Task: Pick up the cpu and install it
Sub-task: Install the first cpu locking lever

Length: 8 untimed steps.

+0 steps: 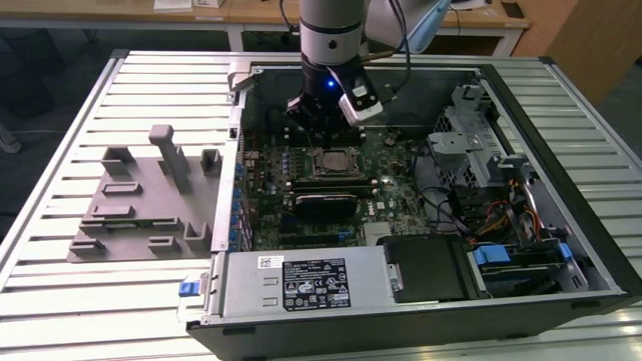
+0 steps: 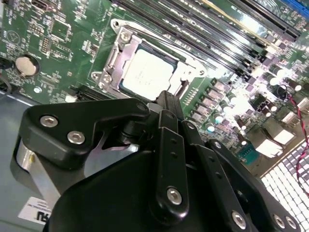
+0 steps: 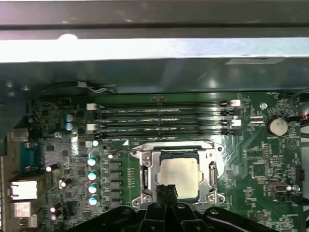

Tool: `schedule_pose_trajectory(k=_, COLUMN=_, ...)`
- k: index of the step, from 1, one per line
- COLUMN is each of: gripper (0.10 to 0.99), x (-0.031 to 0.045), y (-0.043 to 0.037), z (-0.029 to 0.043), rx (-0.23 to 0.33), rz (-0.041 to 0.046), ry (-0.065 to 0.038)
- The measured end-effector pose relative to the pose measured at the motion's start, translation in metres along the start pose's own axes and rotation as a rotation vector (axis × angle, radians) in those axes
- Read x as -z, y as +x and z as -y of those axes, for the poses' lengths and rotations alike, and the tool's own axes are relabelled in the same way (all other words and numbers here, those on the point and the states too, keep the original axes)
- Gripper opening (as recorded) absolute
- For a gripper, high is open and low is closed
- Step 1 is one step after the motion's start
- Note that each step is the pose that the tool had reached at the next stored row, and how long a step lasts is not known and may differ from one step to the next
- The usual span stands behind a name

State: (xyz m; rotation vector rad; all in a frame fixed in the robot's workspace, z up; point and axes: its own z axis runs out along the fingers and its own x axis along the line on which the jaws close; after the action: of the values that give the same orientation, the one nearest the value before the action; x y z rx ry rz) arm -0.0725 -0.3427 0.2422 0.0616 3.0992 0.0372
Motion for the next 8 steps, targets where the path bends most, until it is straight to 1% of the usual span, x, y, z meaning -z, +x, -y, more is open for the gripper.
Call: schedule_pose_trajectory(k=8, gripper=0.106, x=0.0005, y=0.0115, z=0.0005, rx=0.0, rz=-0.0003, ry=-0.009)
